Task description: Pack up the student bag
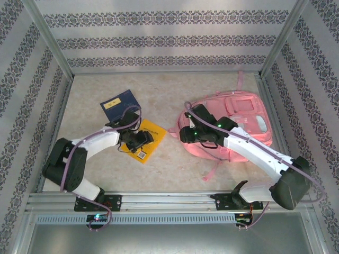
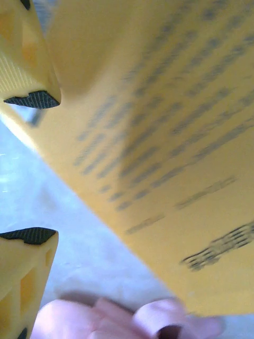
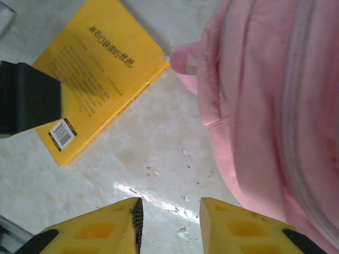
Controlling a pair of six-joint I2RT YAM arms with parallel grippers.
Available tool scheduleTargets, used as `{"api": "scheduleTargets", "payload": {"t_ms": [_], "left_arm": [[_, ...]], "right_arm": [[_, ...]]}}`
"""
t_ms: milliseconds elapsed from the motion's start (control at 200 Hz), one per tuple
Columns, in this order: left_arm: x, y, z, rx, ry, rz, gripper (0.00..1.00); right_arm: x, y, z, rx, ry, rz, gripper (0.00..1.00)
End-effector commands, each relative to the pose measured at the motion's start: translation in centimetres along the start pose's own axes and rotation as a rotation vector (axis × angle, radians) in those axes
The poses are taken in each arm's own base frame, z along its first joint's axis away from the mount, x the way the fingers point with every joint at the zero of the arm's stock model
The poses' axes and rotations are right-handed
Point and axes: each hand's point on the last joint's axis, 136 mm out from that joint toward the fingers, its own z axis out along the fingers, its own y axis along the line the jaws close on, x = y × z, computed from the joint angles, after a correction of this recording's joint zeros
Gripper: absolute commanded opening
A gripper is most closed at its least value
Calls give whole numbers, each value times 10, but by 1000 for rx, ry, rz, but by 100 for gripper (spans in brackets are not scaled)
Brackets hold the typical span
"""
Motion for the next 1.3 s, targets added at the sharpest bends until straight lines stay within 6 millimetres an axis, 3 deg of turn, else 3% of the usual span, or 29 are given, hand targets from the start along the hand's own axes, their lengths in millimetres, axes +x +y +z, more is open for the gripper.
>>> {"api": "scheduleTargets", "payload": {"t_ms": [0,115,230,380,645,799,954,1294], "left_arm": [[-8,-8,-46,-17,-110,15,63],[-25,0,-74,-68,-169,48,66],[-47,11,-76,-91,-183,41,67],[-76,19,-55,-113,-169,45,68],[-114,23,-10,-164,-116,86,68],[-113,30,-1,-178,-90,93,67],[-100,41,7,-189,-42,92,67],[-66,41,11,-80,29,20,65]], "right_arm": [[-1,17,9,-33,18,-101,33],[1,27,23,-20,46,-154,29],[6,35,42,-19,95,-152,15],[12,37,73,2,171,-80,0],[21,23,121,100,262,-36,0],[20,32,141,80,307,-8,0],[17,37,157,78,324,5,0],[14,26,176,93,350,45,0]]}}
